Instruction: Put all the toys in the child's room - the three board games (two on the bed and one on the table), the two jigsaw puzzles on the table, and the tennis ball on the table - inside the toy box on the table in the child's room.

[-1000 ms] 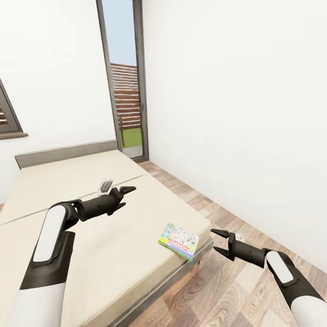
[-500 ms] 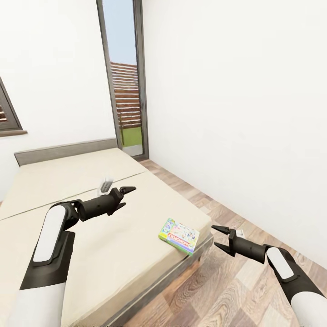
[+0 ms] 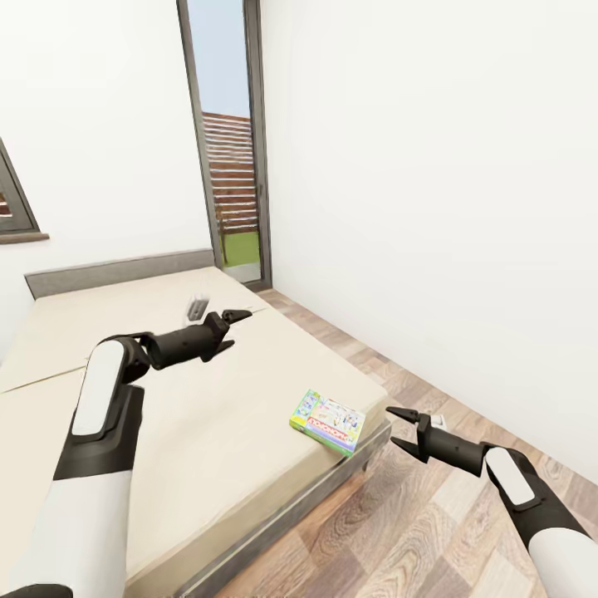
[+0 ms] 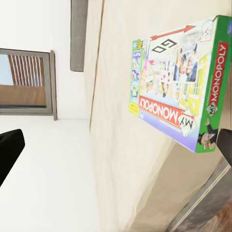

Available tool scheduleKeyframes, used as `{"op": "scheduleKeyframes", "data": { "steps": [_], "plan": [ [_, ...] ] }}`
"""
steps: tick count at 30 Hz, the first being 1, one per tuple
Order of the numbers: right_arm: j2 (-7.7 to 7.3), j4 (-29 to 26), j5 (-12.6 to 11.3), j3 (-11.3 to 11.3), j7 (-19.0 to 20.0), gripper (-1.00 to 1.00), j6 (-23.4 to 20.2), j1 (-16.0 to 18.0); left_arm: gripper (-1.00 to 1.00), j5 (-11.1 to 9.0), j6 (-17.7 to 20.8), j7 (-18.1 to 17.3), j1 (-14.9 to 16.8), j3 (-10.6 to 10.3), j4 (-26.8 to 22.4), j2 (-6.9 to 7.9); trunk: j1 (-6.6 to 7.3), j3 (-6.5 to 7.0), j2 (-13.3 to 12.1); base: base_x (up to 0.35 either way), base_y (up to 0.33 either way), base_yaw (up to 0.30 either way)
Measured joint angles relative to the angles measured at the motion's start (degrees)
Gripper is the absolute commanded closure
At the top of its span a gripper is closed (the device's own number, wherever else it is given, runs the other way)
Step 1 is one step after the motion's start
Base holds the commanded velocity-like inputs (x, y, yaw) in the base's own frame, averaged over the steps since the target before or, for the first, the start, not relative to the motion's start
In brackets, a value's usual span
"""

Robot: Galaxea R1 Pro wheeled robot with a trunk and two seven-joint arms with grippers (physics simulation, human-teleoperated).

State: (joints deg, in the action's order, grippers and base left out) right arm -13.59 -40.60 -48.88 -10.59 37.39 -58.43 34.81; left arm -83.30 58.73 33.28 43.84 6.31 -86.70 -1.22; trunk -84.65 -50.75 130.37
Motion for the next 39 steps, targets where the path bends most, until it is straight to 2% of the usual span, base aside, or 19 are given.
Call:
{"op": "scheduleKeyframes", "data": {
  "steps": [4,5,9,10,14,18,32,36,39],
  "plan": [
    [0.08,0.0,0.0,0.0,0.0,-1.00,0.1,0.2,-1.00,-2.2,0.0,4.7,7.9,-1.0,5.5,-1.54,-0.88,-0.72,1.6,0.000,0.000,0.000],
    [0.08,0.0,0.0,0.0,0.0,-1.00,0.1,0.2,-1.00,-2.2,0.0,4.8,8.0,-1.0,5.5,-1.55,-1.10,-0.90,2.0,0.000,0.000,0.000],
    [-0.02,0.0,0.0,0.0,0.0,-1.00,0.1,0.4,-1.00,-5.4,-0.1,10.3,11.7,-2.4,8.5,-2.84,-1.98,-1.62,3.6,0.000,0.000,0.000],
    [-0.02,0.0,0.0,0.0,0.0,-1.00,0.1,0.4,-1.00,-5.4,-0.1,10.4,11.7,-2.4,8.5,-2.84,-2.20,-1.80,4.0,0.000,0.000,0.000],
    [-0.22,0.0,0.0,-0.1,0.1,-1.00,0.1,0.4,-1.00,-7.4,-0.1,12.9,13.0,-3.0,9.6,-3.19,-3.08,-2.52,5.6,0.000,0.000,0.000],
    [-0.34,0.0,0.0,-0.1,0.1,-1.00,0.1,0.5,-1.00,-8.1,-0.1,13.9,13.5,-3.2,10.1,-3.33,-3.96,-3.24,7.2,0.000,0.000,0.000],
    [-0.54,0.0,0.0,-0.2,0.0,-1.00,0.2,1.4,-1.00,-8.5,0.0,14.6,13.8,-3.5,10.6,-3.47,-7.03,-5.75,12.8,0.000,0.000,0.000],
    [-0.57,0.0,0.0,-0.2,0.0,-1.00,0.2,1.5,-1.00,-8.5,0.0,14.6,13.7,-3.5,10.6,-3.50,-7.14,-6.64,12.9,0.000,0.000,0.000],
    [-0.57,0.0,-0.1,-0.2,0.0,-1.00,0.2,1.5,-1.00,-8.5,-0.1,14.6,13.6,-3.5,10.5,-3.54,-7.14,-6.64,12.9,0.000,0.000,0.000]
  ]
}}
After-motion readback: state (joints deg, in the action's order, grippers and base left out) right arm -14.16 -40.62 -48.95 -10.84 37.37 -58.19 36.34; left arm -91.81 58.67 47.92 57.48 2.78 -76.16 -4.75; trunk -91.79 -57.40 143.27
